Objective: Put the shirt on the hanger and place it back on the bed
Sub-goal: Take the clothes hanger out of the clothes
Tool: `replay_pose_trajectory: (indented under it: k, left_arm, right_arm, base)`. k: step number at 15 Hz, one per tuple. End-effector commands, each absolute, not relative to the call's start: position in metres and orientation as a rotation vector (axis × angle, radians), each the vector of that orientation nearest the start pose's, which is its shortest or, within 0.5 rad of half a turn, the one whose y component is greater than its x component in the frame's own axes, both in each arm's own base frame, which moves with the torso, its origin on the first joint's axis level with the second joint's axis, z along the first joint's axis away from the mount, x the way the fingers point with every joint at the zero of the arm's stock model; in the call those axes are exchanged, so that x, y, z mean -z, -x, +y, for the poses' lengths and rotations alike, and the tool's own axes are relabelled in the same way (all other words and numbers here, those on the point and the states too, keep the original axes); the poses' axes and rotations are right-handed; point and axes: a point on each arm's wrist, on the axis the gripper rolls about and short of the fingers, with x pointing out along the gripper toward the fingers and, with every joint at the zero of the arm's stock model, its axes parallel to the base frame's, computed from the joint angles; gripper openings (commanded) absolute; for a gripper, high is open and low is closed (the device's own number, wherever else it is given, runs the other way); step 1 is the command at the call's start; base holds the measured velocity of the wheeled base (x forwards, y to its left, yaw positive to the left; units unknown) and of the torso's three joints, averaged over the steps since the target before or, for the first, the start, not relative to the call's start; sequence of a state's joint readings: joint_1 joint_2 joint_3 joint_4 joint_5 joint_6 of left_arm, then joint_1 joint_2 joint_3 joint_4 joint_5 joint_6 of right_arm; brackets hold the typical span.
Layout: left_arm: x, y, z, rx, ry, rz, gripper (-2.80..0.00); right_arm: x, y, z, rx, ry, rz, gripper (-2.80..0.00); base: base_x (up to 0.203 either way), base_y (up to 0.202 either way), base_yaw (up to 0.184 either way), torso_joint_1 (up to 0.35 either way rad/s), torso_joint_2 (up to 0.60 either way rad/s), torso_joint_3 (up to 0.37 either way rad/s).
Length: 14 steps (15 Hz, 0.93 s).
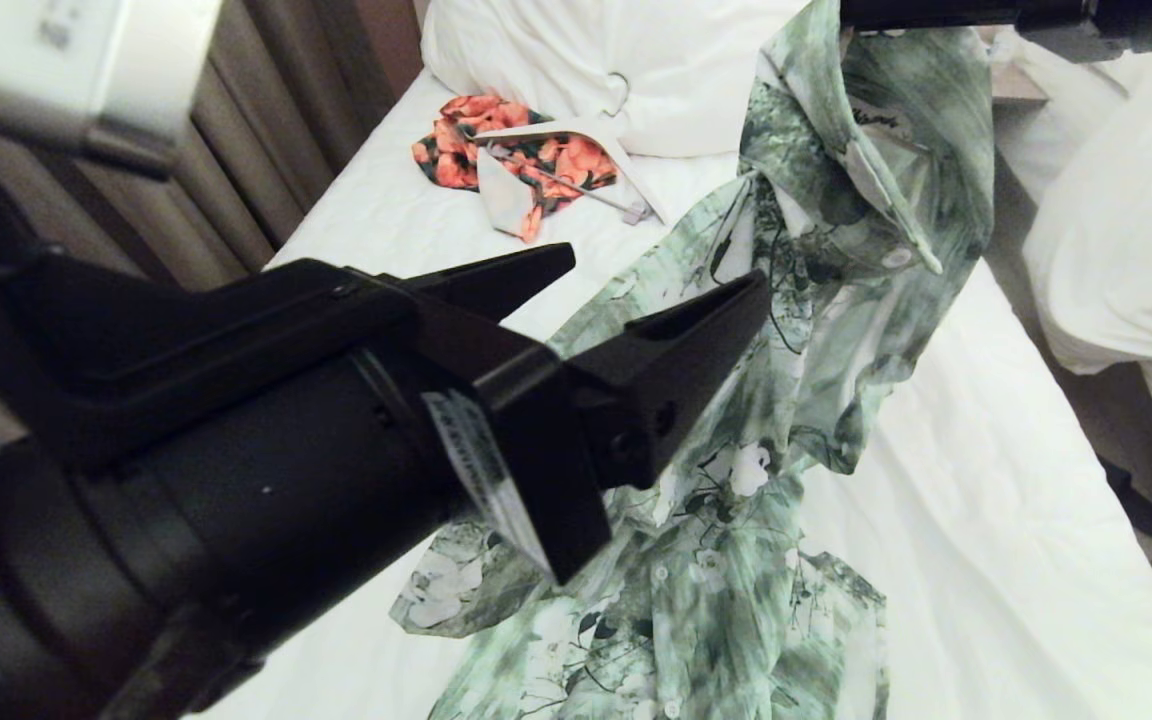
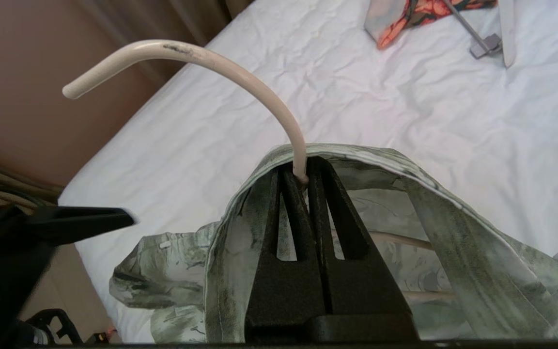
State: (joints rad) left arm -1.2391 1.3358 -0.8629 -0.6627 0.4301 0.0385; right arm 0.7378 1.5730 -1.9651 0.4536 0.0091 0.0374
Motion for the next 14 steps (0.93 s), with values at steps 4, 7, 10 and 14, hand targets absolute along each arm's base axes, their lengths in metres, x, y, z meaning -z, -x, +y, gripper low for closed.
replay_pose_trajectory:
  k: [4,7,10,14]
  left_arm:
    - [-0.283,-0.086,-0.154,0.646,0.095,-0.135,-2.8]
    - [-0.27,-0.09,-0.132,0.561,0.063,-0.109,-2.8]
    - [-0.265,-0.089,-0.125,0.544,0.057,-0.076,-2.8]
    - [-0.26,-0.09,-0.125,0.54,0.05,-0.056,-2.8]
  right_arm:
    - [-0.424,-0.185,0.161,-0.721,0.0,0.099,-2.8]
    - [-0.422,-0.187,0.16,-0.678,0.002,0.104,-2.8]
    - [-0.418,-0.194,0.156,-0.628,0.006,0.119,-2.8]
    - [-0.418,-0.196,0.151,-0.606,0.003,0.12,-2.8]
  base:
    - [0.0,0.0,0.0,0.0,0.0,0.0]
    - [0.0,0.0,0.0,0.0,0.0,0.0]
    - [0.0,0.0,0.0,0.0,0.0,0.0]
    - [0.0,0.0,0.0,0.0,0.0,0.0]
